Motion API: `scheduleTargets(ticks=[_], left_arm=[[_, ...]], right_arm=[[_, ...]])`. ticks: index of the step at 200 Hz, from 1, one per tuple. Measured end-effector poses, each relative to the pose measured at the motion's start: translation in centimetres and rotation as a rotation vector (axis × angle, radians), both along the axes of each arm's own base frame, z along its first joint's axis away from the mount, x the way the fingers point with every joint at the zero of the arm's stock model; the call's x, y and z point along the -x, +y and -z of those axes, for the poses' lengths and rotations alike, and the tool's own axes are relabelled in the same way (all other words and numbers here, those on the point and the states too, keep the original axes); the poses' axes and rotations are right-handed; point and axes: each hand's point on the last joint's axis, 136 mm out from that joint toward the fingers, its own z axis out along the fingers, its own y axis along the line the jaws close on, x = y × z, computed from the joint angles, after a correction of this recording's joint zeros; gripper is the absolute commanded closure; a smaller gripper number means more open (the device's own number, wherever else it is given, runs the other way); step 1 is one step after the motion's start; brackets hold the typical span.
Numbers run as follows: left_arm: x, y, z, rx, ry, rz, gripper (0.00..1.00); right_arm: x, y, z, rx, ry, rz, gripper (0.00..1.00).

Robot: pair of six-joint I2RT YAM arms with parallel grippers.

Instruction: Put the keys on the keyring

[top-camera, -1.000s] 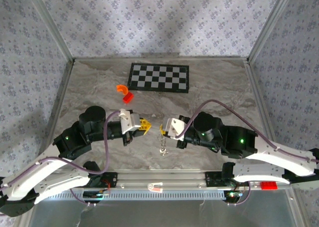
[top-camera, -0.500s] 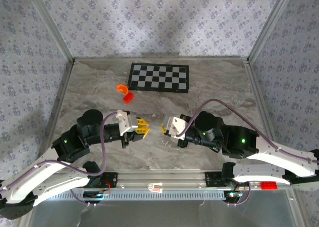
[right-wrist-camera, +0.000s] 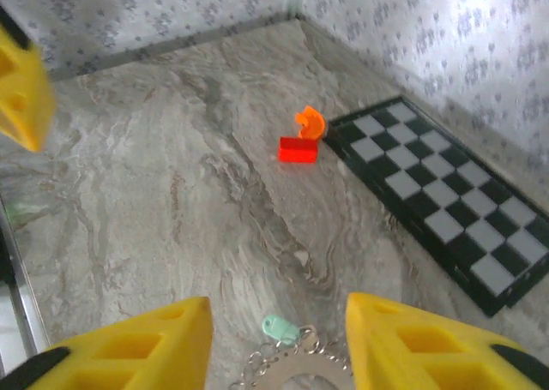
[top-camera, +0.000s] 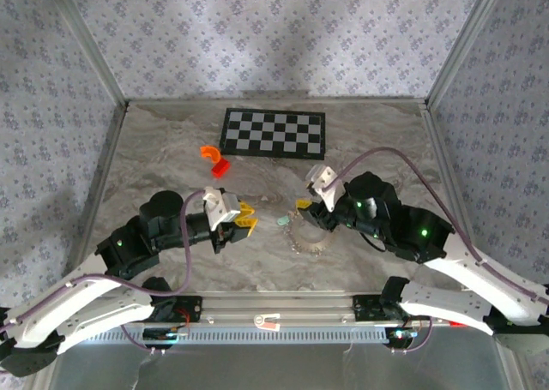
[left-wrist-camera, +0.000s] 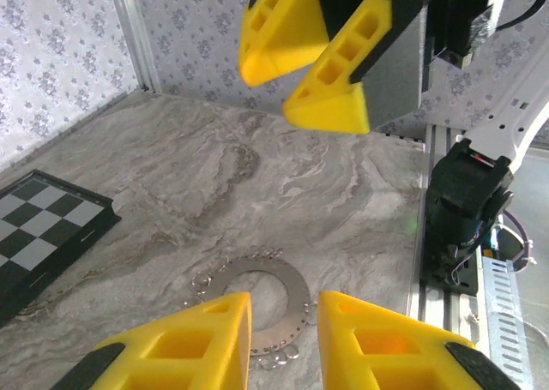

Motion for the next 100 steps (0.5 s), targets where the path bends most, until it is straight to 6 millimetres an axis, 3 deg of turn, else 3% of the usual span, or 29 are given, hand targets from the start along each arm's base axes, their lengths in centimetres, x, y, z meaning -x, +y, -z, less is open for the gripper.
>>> scheduleTargets(ticks=[27, 55, 73, 85, 100], left_arm=[[-0.7, -0.2, 0.6, -0.013, 0.030, -0.031, 0.70], [-1.9, -0.2, 2.5, -0.047, 0.087, -0.086, 0.60], [-2.8, 0.0, 4.3, -0.070, 0.142, -0.134, 0.47], [-3.7, 0.5, 5.4, -0.083, 0.174, -0.180, 0.26], [-5.0, 1.3, 6.5, -0.090, 0.208, -0.251, 0.14]], right_arm=[[-1.3, -0.9, 3.1, 0.009, 0.118, 0.069, 0.41], [-2.0, -2.2, 7.0, 0.019, 0.236, 0.149, 0.31], [-2.5, -3.6, 9.2, 0.016, 0.288, 0.222, 0.23], [-2.8, -4.8, 10.4, 0.002, 0.314, 0.277, 0.18], [-3.2, -6.5, 11.7, -0.018, 0.333, 0.348, 0.13]])
